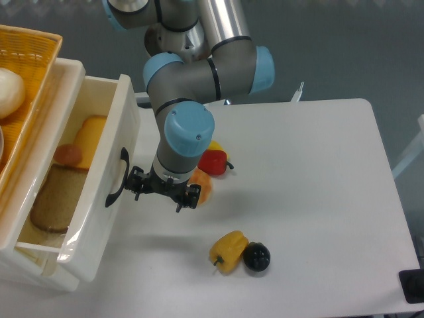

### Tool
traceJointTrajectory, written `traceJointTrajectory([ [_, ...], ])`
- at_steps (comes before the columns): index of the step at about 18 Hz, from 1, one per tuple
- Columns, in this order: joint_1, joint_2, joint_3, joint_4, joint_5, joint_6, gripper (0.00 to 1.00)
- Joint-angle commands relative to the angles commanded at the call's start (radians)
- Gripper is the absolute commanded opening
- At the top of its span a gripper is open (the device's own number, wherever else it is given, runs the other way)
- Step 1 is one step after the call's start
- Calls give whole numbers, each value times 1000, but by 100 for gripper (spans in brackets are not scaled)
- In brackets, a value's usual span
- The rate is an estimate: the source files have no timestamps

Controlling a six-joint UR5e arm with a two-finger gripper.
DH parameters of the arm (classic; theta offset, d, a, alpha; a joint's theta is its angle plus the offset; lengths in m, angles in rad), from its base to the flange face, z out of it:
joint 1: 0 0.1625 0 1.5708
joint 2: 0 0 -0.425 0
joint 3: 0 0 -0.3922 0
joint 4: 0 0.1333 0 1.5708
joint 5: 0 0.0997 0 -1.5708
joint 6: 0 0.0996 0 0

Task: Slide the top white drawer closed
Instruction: 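Push the drawer front with the gripper into the cabinet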

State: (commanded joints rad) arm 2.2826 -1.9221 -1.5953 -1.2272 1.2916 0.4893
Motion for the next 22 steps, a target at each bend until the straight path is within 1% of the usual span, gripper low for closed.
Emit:
traceJointTrajectory([
  [6, -40, 14, -3, 2, -3, -2, 100],
  [11, -69, 14, 0, 5, -3, 0, 100],
  [22, -89, 12, 2, 11, 5, 2, 100],
])
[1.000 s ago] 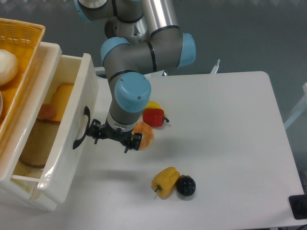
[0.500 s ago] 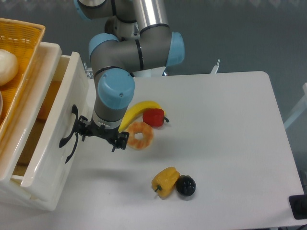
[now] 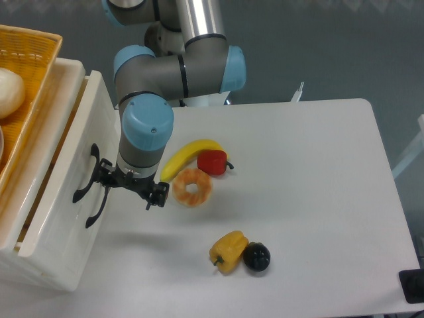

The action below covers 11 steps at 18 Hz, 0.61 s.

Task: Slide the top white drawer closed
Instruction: 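Push the drawer front with the gripper into the cabinet, then press the drawer front flush with the cabinet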

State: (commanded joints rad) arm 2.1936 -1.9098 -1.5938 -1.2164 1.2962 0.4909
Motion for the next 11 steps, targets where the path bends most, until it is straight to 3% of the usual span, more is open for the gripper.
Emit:
traceJointTrajectory([
  [11, -9, -5, 8, 3, 0, 0, 100],
])
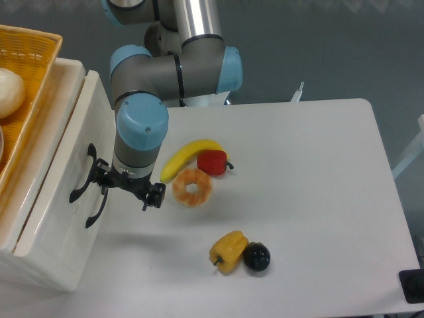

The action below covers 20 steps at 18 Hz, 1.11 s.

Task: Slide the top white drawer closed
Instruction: 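Press the drawer front flush with the cabinet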

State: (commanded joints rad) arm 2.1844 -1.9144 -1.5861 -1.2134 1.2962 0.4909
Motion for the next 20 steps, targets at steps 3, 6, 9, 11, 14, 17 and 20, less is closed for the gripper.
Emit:
traceJointTrajectory([
  [3, -9, 0, 0, -2, -2, 0, 100],
  [6, -15, -2, -3, -2, -2, -2, 100],
  [9, -15, -2, -5, -2, -2, -2, 100],
  [11, -14, 0, 0, -2, -2, 2, 100],
  [14, -5, -3, 9, 2, -2, 15, 100],
  [17, 17, -3, 34, 3, 2, 58, 100],
  [20, 58, 3, 54, 5, 46, 176, 100],
])
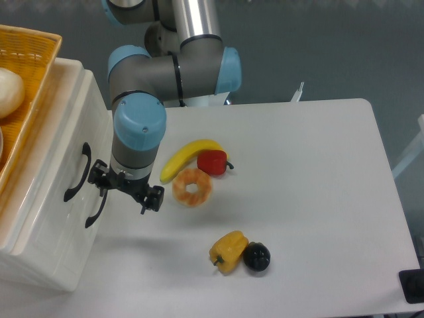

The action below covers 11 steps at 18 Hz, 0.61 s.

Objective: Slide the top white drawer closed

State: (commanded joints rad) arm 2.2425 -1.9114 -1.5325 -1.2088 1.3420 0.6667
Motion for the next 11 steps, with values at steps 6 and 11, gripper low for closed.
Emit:
traceJointTrajectory([
  [6, 84, 34, 15, -3, 31, 198, 100],
  [11, 101, 80, 6, -2, 111, 393, 100],
])
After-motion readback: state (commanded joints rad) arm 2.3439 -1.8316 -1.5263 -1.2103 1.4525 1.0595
